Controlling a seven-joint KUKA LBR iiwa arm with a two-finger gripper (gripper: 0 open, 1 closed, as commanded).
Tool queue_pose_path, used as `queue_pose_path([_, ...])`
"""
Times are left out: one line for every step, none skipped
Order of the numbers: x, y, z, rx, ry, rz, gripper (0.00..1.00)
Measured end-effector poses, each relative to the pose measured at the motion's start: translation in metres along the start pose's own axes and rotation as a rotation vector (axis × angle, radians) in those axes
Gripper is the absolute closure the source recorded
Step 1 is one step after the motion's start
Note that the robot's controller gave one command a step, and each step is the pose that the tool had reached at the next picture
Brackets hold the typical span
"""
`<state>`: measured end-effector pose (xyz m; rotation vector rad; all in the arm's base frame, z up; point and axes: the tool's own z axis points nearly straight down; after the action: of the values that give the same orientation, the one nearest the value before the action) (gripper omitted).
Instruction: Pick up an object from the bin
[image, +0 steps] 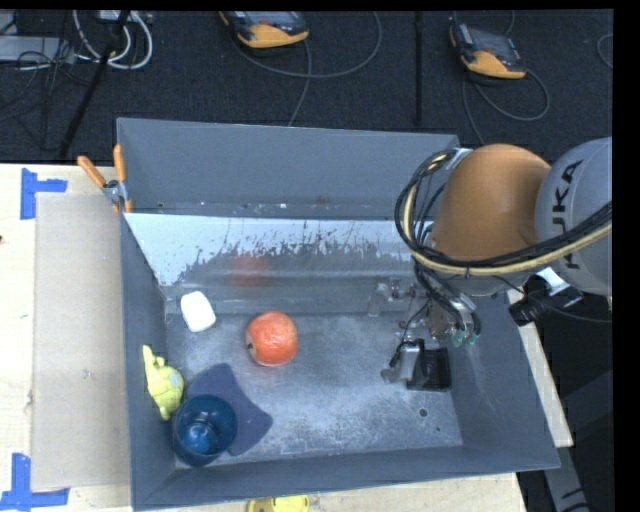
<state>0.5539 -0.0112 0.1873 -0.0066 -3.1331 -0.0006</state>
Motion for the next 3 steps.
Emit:
queue_pose_path([-0.002,0.000,-0.005,0.000,-0.008,0.000,0.00])
queue_pose_path([-0.029,0.020,0.039,0.001,-0.017,-0.022,0.00])
queue_pose_path([-0.035,0.027,0.054,0.001,-0.015,-0.029,0.00])
